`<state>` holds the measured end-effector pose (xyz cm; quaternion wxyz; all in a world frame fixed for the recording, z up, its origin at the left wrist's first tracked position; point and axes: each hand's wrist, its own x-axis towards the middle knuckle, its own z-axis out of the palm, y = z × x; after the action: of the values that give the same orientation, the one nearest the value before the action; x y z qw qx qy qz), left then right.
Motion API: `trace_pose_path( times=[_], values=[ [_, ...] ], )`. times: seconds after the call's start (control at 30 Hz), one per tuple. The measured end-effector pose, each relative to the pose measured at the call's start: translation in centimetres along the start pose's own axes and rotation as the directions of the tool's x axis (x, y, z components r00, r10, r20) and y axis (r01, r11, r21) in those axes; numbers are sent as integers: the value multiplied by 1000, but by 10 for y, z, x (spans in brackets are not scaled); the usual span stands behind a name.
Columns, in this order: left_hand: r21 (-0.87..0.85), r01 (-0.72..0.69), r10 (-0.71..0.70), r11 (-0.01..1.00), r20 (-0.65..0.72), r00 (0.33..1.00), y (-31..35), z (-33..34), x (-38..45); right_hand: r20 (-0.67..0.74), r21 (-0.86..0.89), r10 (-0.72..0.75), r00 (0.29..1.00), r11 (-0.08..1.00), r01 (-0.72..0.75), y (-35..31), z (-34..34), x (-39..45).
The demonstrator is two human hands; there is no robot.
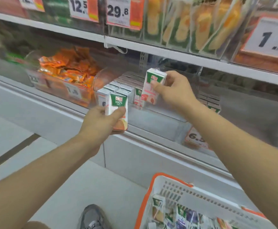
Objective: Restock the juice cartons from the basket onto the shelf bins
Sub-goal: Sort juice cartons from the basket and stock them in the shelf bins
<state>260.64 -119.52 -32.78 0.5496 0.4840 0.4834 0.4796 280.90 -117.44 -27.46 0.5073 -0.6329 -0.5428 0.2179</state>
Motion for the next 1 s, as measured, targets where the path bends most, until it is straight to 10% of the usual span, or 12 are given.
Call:
trace_pose_path(
  times=[0.23,0.53,0.7,1.0],
  values=[
    [-19,-29,30,999,4,1000,-7,8,10,-52,-195,364,930,910,-367,51,58,79],
    [-10,8,-7,1000,60,998,-11,18,13,-68,-353,241,968,902,-249,47,53,73],
    [-93,68,-48,993,197,979,-3,38,6,161,40,137,977,989,-145,15,-4,15],
    [136,29,-107,990,614,782,-8,115,-40,507,-103,172,844,985,-139,11,-127,-89]
  ],
)
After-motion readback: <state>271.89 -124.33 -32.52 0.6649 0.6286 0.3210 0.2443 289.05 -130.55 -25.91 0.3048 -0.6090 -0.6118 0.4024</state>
